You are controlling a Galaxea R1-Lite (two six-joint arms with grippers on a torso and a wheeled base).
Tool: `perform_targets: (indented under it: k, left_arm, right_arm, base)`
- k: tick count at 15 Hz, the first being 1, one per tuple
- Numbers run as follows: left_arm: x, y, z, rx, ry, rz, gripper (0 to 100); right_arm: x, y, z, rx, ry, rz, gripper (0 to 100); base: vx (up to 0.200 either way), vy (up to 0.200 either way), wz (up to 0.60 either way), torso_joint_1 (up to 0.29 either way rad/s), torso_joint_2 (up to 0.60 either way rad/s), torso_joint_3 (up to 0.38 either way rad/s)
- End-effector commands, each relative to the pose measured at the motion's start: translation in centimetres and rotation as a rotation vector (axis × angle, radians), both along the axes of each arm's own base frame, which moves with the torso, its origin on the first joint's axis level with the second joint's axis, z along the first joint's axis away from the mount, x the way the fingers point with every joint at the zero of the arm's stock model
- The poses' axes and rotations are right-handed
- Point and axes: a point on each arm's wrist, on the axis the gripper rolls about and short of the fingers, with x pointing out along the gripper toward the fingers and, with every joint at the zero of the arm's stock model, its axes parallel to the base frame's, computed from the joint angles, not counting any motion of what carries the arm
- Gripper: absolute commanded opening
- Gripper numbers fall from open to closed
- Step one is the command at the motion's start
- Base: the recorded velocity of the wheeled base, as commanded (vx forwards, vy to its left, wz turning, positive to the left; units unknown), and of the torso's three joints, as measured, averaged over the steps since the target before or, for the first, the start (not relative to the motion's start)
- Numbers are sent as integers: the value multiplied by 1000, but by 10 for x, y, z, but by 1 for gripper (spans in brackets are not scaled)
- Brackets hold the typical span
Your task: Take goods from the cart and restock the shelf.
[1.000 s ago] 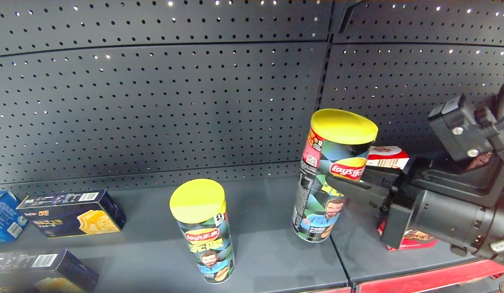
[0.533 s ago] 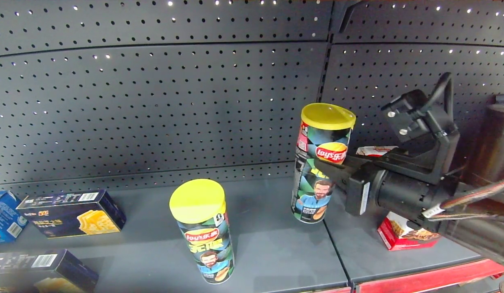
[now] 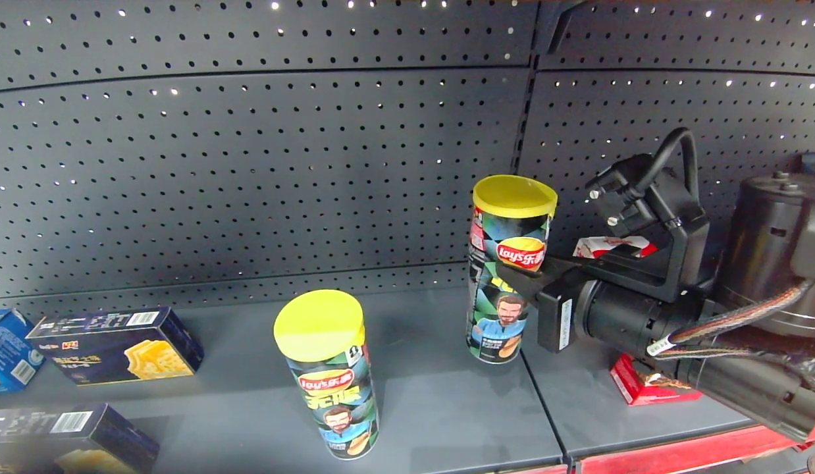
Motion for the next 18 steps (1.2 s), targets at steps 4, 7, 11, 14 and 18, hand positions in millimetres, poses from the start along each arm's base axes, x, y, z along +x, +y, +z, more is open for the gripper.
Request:
perform_targets:
  k: [4, 7, 11, 14, 18]
  left_arm:
    - [0, 0, 0, 0, 2, 1, 100]
    - [0, 0, 0, 0, 2, 1, 100]
    - [0, 0, 0, 0, 2, 1, 100]
    - [0, 0, 0, 0, 2, 1, 100]
    - [0, 0, 0, 0, 2, 1, 100]
  right_arm:
    - [-8, 0, 3, 4, -11, 25, 0]
    - [-7, 0, 5, 15, -18, 29, 0]
    - [-7, 2, 0, -3, -7, 29, 0]
    - [-14, 7, 1, 8, -5, 67, 0]
    - [-15, 8, 1, 4, -9, 67, 0]
  base:
    - [0, 0, 0, 0, 0, 0]
    - [0, 0, 200, 1, 1, 1]
    - [0, 0, 0, 0, 0, 0]
    - [0, 0, 200, 1, 1, 1]
    - [0, 0, 150, 2, 1, 2]
